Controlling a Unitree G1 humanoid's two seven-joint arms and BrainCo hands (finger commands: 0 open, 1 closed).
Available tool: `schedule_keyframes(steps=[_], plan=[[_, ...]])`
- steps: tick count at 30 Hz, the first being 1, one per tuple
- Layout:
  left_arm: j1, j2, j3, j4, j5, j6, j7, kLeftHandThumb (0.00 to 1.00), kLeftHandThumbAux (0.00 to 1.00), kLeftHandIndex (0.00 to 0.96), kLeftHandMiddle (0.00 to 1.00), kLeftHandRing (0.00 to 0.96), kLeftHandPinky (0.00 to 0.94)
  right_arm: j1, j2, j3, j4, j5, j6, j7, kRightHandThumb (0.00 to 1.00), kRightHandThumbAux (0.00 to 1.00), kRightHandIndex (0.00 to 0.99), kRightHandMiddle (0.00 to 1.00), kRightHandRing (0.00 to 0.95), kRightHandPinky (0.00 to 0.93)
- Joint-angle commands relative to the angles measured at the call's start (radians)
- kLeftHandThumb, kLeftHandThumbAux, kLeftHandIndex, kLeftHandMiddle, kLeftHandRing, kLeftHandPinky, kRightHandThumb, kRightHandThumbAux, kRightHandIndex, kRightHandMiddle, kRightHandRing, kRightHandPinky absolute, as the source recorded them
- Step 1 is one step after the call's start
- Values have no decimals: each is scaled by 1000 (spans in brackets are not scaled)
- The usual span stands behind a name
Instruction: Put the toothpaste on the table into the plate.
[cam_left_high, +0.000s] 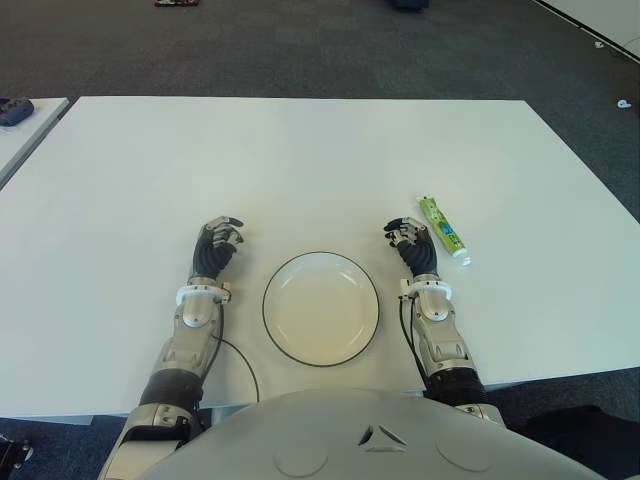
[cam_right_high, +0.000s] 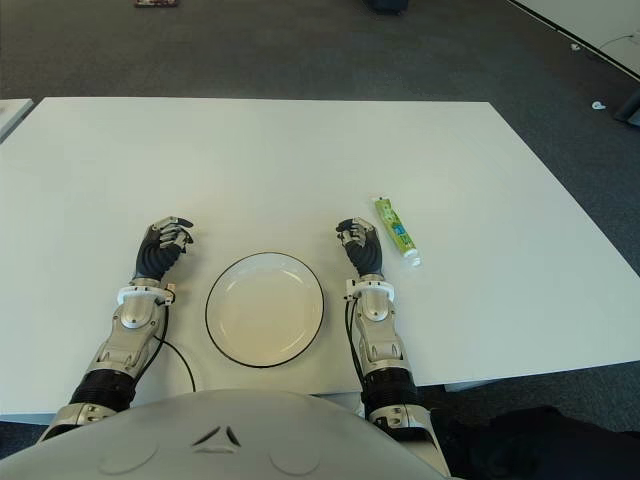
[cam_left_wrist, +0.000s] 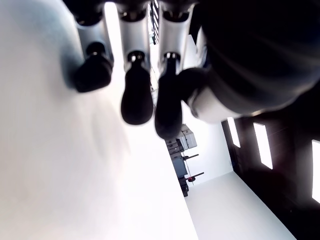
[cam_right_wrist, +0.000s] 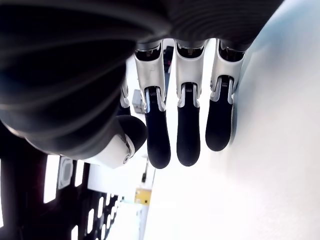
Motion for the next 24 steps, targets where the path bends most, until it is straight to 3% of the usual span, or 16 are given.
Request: schedule_keyframes(steps=[1, 4, 10, 13, 17, 24], plan=[[8, -10, -10, 24, 11, 24, 1, 706, 719, 434, 738, 765, 767, 14, -10, 10, 6, -20, -13, -6, 714, 731, 421, 471, 464, 484], [8, -10, -9, 23, 9, 27, -1, 706, 719, 434, 736, 762, 764, 22, -20, 24, 4, -33, -65, -2, 715, 728, 421, 476, 466, 471], [9, -13, -7, 18, 0, 39, -7, 706, 720, 434, 730, 756, 758, 27, -37, 39, 5, -24, -190, 22, 826, 689, 429, 452, 405, 391], [8, -12, -7, 18, 3, 37, -4, 706, 720, 434, 733, 760, 771, 29, -53, 45, -2, -68, -255, -12, 745, 707, 416, 339, 322, 331], [8, -11, -8, 20, 5, 32, -4, 706, 719, 434, 739, 768, 786, 31, -63, 44, -1, -121, -288, -61, 654, 585, 231, 205, 206, 243], [7, -10, -10, 24, 5, 31, -7, 706, 719, 435, 748, 776, 784, 27, -85, 30, 3, -246, -316, -204, 642, 478, 80, 55, 57, 112]])
